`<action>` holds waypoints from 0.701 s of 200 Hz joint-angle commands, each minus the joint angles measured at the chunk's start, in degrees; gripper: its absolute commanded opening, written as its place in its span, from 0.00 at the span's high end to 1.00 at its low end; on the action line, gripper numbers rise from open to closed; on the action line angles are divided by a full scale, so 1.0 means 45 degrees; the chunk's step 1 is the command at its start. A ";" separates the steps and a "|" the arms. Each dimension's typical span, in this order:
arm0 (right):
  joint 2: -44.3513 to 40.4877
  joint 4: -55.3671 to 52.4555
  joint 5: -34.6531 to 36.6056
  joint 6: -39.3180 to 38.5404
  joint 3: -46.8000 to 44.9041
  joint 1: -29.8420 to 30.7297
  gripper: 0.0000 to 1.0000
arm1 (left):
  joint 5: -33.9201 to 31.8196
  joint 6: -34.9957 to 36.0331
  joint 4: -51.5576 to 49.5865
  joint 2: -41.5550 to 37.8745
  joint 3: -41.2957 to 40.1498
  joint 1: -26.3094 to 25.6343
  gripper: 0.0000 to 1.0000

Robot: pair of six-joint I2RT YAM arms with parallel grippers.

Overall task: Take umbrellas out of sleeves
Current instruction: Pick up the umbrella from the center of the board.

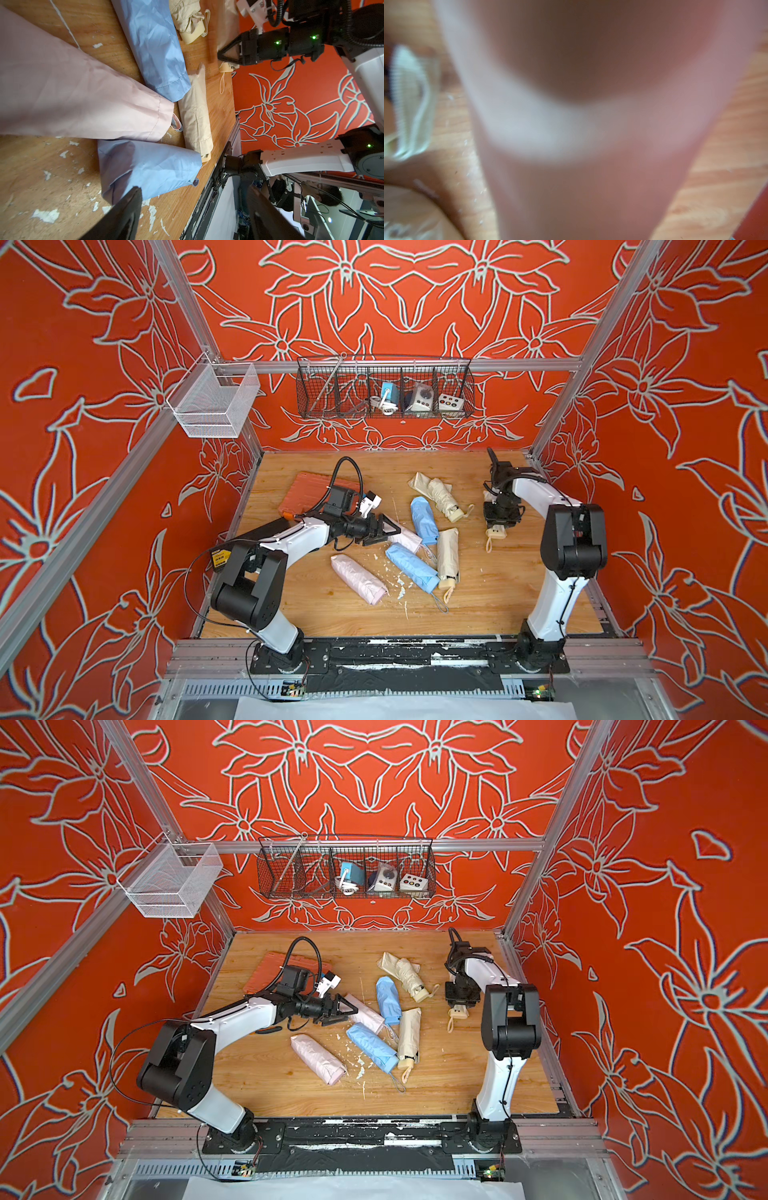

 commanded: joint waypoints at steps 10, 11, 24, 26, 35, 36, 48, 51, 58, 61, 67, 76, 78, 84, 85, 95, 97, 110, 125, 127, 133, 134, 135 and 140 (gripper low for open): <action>-0.1688 -0.0024 -0.1098 -0.0438 0.0545 0.0282 0.60 | 0.0197 0.0171 0.0023 -0.0343 0.0398 0.0094 0.22; -0.1748 -0.0012 -0.1119 -0.0474 0.0563 0.0303 0.60 | 0.0198 0.0175 0.0017 -0.0346 0.0415 0.0094 0.22; -0.2370 0.0276 -0.1952 -0.1216 0.0707 0.0653 0.60 | 0.0217 0.0292 -0.0103 -0.0424 0.0608 0.0093 0.21; -0.2451 0.0322 -0.2119 -0.1360 0.0710 0.0748 0.60 | 0.0246 0.0324 -0.0120 -0.0451 0.0631 0.0094 0.21; -0.2758 0.0414 -0.2592 -0.2136 0.0751 0.1239 0.61 | 0.0317 0.0361 -0.0162 -0.0512 0.0755 0.0094 0.21; -0.2781 0.0402 -0.2647 -0.2231 0.0763 0.1309 0.61 | 0.0316 0.0368 -0.0163 -0.0519 0.0778 0.0094 0.21; -0.2901 0.0048 -0.3110 -0.3512 0.0889 0.2131 0.60 | 0.0418 0.0331 -0.0146 -0.0603 0.0922 0.0094 0.21; -0.2914 -0.0051 -0.3022 -0.3695 0.0912 0.2352 0.60 | 0.0457 0.0310 -0.0148 -0.0615 0.0951 0.0094 0.21; -0.2959 -0.0182 -0.2867 -0.4040 0.0902 0.2833 0.60 | 0.0471 0.0272 -0.0151 -0.0665 0.1042 0.0095 0.21; -0.2994 -0.0209 -0.2901 -0.4159 0.0848 0.3003 0.60 | 0.0469 0.0271 -0.0161 -0.0684 0.1069 0.0095 0.21; -0.3032 -0.0225 -0.3112 -0.4465 0.0745 0.3339 0.60 | 0.0467 0.0274 -0.0180 -0.0732 0.1137 0.0090 0.21; -0.3031 -0.0317 -0.3225 -0.4888 0.0652 0.3809 0.60 | 0.0449 0.0274 -0.0214 -0.0810 0.1211 0.0095 0.21; -0.3027 -0.0339 -0.3190 -0.4988 0.0637 0.3910 0.60 | 0.0426 0.0286 -0.0221 -0.0831 0.1222 0.0085 0.21; -0.3019 -0.0414 -0.2970 -0.5303 0.0609 0.4200 0.60 | 0.0398 0.0312 -0.0252 -0.0889 0.1246 0.0112 0.21; -0.3019 -0.0414 -0.2970 -0.5303 0.0609 0.4200 0.60 | 0.0405 0.0314 -0.0258 -0.0903 0.1249 0.0113 0.21; -0.3070 -0.0598 -0.2978 -0.6097 0.0533 0.4550 0.59 | 0.0376 0.0323 -0.0291 -0.0990 0.1252 0.0114 0.21; -0.3090 -0.0624 -0.3030 -0.6282 0.0505 0.4598 0.58 | 0.0384 0.0337 -0.0304 -0.1007 0.1247 0.0114 0.21; -0.3427 -0.0671 -0.3302 -0.7510 0.0242 0.4944 0.57 | 0.0359 0.0332 -0.0263 -0.1161 0.1184 0.0114 0.21; -0.3960 -0.0634 -0.3230 -0.8999 -0.0167 0.5316 0.57 | 0.0356 0.0345 -0.0210 -0.1323 0.1125 0.0117 0.21; -0.4026 -0.0638 -0.3254 -0.9195 -0.0207 0.5346 0.57 | 0.0374 0.0338 -0.0206 -0.1354 0.1117 0.0115 0.21; -0.4220 -0.0708 -0.3410 -0.9822 -0.0296 0.5427 0.57 | 0.0392 0.0334 -0.0163 -0.1410 0.1096 0.0114 0.21; -0.4264 -0.0725 -0.3466 -0.9922 -0.0307 0.5434 0.57 | 0.0402 0.0325 -0.0154 -0.1417 0.1096 0.0114 0.21; -0.4286 -0.0764 -0.3514 -1.0060 -0.0322 0.5447 0.57 | 0.0407 0.0320 -0.0150 -0.1410 0.1095 0.0114 0.21; -0.4427 -0.0810 -0.3805 -1.0642 -0.0367 0.5486 0.57 | 0.0462 0.0295 -0.0096 -0.1455 0.1077 0.0114 0.21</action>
